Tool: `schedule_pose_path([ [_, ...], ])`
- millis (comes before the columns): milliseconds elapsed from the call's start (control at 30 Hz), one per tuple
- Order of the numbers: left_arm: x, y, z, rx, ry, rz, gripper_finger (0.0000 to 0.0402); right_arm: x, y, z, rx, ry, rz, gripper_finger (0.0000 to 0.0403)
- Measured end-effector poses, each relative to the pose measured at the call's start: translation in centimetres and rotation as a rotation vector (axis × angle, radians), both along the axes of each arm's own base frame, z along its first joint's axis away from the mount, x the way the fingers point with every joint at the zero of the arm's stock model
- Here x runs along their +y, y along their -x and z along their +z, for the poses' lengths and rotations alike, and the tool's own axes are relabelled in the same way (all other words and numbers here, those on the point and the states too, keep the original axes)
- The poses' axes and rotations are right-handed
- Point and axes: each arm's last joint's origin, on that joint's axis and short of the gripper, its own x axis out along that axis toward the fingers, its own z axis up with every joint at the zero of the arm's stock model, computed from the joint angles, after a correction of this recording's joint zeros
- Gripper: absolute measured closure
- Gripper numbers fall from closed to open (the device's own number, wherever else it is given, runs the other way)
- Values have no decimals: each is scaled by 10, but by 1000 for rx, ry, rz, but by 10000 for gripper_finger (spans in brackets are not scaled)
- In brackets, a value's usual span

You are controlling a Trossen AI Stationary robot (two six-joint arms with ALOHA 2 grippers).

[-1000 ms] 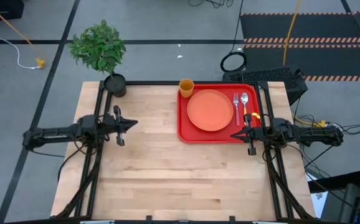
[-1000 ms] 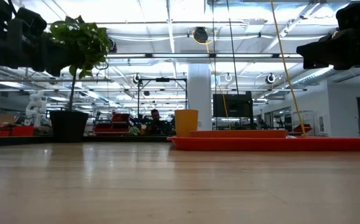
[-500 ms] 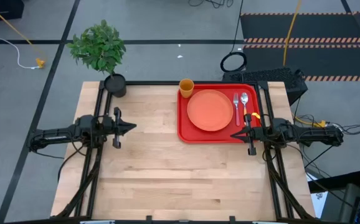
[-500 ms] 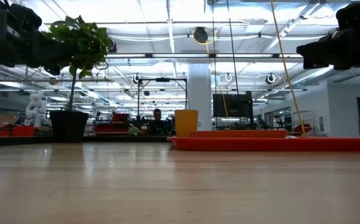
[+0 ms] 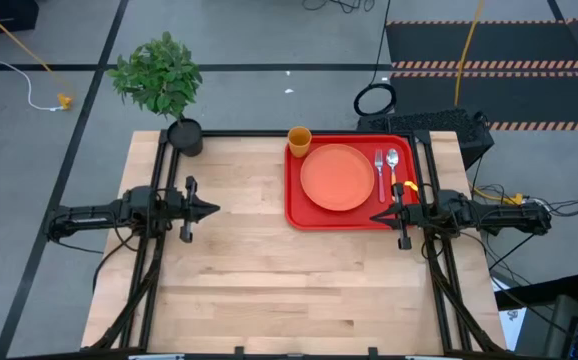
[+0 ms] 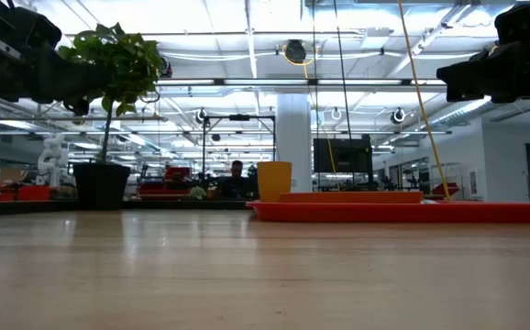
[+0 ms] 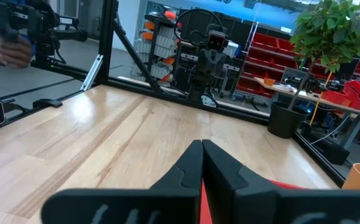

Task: Pick and place plate/cup/fork/spoon on tray
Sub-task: Return to Home Position

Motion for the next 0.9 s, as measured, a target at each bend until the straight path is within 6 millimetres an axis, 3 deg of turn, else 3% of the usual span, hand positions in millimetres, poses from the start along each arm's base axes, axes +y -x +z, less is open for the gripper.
schedule_pose_path([
  [267,0,0,0,0,-19,2,365,0,0,0,0,0,0,403],
  [900,0,0,0,0,-16,3,362,0,0,0,0,0,0,403],
])
